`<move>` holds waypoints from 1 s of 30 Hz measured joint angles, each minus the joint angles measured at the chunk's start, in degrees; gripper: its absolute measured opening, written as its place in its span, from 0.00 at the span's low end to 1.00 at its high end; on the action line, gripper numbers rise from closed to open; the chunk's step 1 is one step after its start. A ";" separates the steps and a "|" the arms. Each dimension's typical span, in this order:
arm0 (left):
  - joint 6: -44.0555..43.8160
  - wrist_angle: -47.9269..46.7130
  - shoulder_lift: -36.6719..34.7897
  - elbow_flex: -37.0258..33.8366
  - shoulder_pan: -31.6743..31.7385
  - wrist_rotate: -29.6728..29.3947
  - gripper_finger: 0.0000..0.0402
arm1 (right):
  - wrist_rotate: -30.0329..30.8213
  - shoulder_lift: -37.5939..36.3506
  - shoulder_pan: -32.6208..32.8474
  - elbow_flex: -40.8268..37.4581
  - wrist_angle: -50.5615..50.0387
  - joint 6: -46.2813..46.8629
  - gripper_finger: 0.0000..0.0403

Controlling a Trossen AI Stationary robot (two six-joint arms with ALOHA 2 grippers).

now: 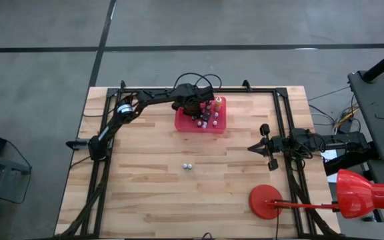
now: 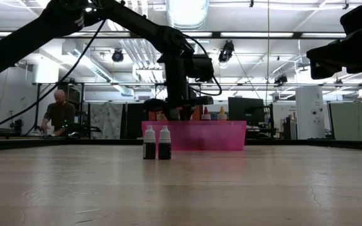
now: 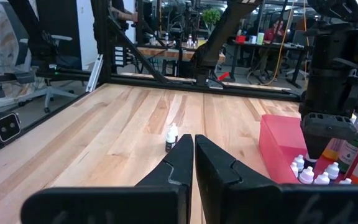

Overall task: Pick & Place food coloring
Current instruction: Put the small blue food coloring bottle into the pink bin, then put the small red food coloring bottle into the pink bin

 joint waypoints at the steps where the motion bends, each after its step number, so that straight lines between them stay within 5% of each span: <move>1: 0.04 0.00 0.00 0.00 0.00 0.04 0.14 | 0.01 0.00 0.00 0.00 0.01 0.00 0.02; 13: 0.61 0.35 0.00 0.00 0.00 1.50 0.31 | 0.02 0.00 -0.04 0.00 -0.02 0.00 0.02; 30: 3.87 -2.89 -2.34 2.52 0.00 2.72 0.33 | 0.00 -0.02 -0.02 0.00 -0.02 0.01 0.02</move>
